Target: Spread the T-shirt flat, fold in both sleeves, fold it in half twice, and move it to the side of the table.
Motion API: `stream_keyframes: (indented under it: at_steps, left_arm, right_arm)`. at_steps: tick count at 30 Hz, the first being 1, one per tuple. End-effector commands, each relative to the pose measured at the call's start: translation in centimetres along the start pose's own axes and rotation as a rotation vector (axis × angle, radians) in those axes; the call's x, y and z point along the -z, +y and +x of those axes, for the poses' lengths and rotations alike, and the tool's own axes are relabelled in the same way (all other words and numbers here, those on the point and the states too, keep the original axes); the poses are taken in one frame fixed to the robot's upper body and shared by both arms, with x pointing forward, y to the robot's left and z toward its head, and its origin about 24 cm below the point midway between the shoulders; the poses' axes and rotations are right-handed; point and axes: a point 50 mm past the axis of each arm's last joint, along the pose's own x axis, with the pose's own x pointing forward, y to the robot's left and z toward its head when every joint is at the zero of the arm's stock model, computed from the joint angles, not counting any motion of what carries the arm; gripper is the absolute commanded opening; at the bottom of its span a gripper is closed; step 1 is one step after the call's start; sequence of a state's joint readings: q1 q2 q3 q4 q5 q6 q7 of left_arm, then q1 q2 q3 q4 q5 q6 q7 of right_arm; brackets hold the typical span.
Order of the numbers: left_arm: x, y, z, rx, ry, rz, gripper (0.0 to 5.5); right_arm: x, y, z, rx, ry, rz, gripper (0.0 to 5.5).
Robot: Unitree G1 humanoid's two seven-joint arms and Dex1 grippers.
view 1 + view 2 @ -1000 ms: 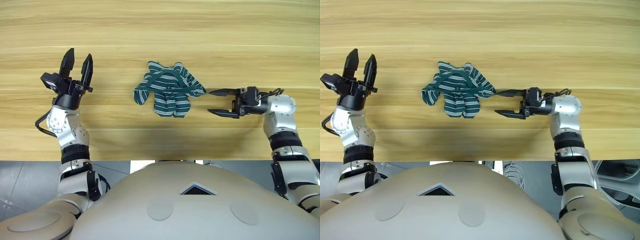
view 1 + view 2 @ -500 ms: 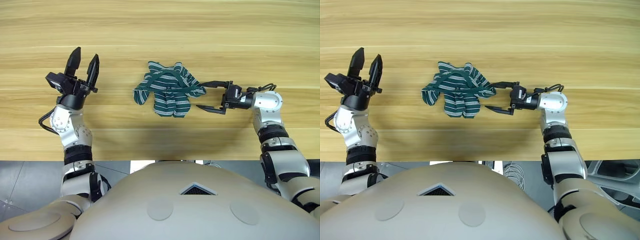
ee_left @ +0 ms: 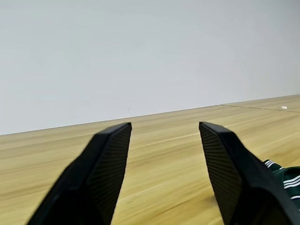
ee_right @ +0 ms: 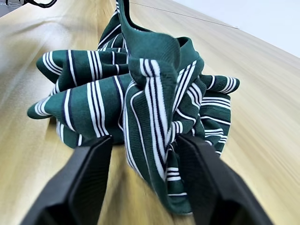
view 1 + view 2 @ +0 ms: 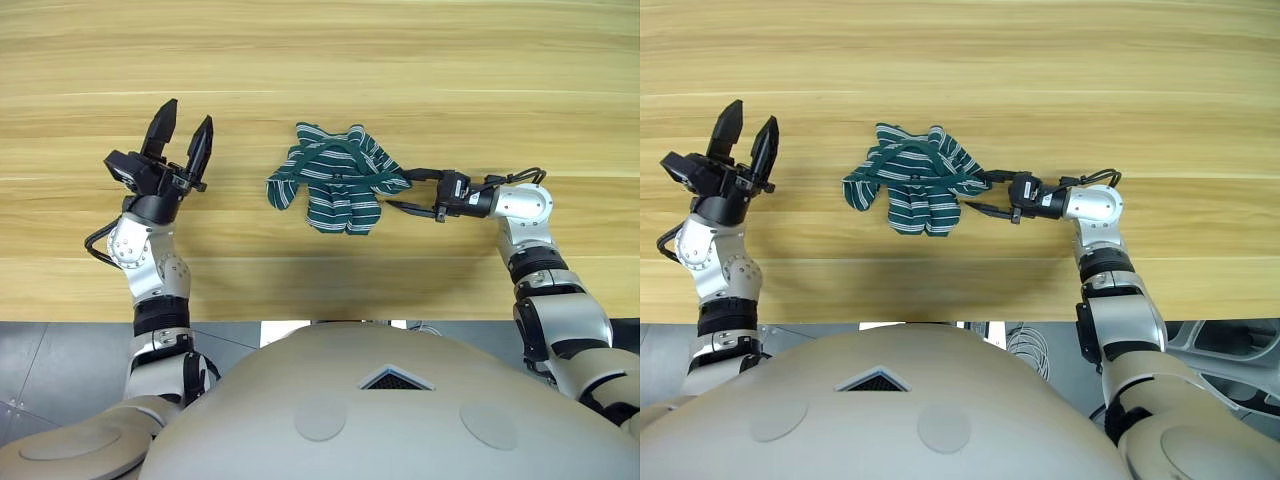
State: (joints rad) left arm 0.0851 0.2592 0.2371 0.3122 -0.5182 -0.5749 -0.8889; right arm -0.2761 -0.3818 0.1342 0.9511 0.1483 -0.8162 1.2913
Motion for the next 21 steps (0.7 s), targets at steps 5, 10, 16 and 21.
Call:
stream_keyframes:
  at_steps: [5,10,16,21]
  left_arm:
    - [-0.1,-0.2,0.0,0.018,0.002,0.001,2.57]
    - [-0.1,-0.2,-0.1,0.019,0.006,0.001,2.57]
    - [1.6,-0.2,-1.8,0.059,0.136,0.004,2.57]
    - [2.0,-1.9,-3.9,0.212,0.208,-0.104,3.25]
  right_arm:
    - [-0.4,-1.0,-0.4,0.012,0.046,-0.064,0.99]
    - [-0.5,-1.1,-0.3,0.015,0.045,-0.076,0.12]
    - [-1.4,-1.5,-0.1,0.037,-0.009,-0.099,0.05]
    - [-1.6,-1.6,0.0,0.043,-0.025,-0.103,0.0]
